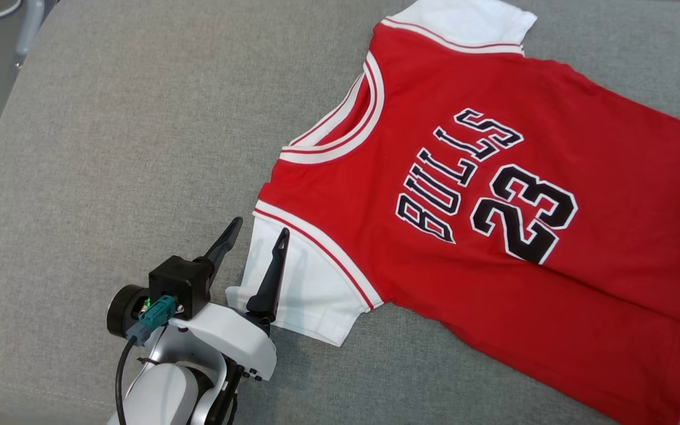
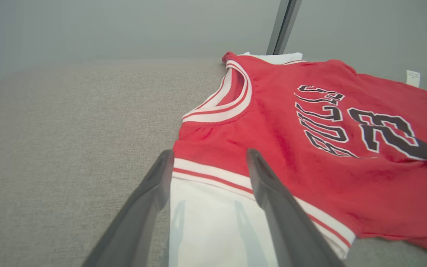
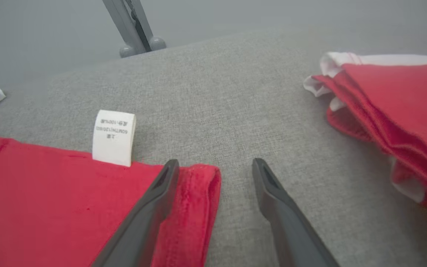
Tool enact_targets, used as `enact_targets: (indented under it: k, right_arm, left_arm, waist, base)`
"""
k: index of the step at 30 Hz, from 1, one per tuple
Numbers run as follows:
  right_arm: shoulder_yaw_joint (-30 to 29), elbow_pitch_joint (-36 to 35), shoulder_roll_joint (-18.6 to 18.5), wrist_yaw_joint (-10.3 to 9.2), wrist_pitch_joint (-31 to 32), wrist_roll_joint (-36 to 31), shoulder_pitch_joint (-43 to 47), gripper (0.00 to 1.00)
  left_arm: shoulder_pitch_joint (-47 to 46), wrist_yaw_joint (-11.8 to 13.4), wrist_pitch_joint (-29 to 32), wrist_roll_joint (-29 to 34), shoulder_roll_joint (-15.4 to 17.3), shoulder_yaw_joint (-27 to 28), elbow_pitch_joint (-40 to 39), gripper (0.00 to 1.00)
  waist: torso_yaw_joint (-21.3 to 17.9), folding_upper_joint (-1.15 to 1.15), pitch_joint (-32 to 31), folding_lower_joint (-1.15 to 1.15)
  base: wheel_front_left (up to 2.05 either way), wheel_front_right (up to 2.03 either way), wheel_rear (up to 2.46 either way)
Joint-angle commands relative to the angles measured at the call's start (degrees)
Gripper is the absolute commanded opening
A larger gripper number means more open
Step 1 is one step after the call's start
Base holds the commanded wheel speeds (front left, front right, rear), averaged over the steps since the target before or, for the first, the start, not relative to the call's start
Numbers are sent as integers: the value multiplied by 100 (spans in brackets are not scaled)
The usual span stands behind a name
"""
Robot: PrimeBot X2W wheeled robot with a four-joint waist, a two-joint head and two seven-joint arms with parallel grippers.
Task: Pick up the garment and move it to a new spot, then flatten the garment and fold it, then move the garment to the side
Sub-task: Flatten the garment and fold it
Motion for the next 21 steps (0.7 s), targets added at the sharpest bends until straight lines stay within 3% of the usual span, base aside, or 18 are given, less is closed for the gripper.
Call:
enact_targets:
  k: [1,4,5,6,21]
  right_arm:
    - [60,153,-74,-2,-73,-18,-160,100]
    - [116,343,-87,-2,-62,32,-273,100]
    - [134,435,-102,-2,-57,67,-321,22]
    - [231,574,-106,-2,-55,91,-383,0]
    - [856,740,-1065,-3,-222,-263,-1843,0]
  left_arm:
    - [-105,0,-1,1,25,13,-9,100]
    - [-148,15,-32,-5,15,22,-3,100]
    - [-158,20,-48,-10,8,26,4,100]
    - [-173,34,-65,-19,-3,30,25,100]
    - [-317,-49,-257,-137,-182,-64,232,100]
  waist:
    - [66,0,131,0]
    - [84,0,184,0]
    - [93,0,203,0]
    - [109,0,231,0]
    - [540,0,326,0]
  base:
    - [0,0,0]
    - [0,0,0]
    - [0,0,0]
    - [0,0,0]
    - [0,0,0]
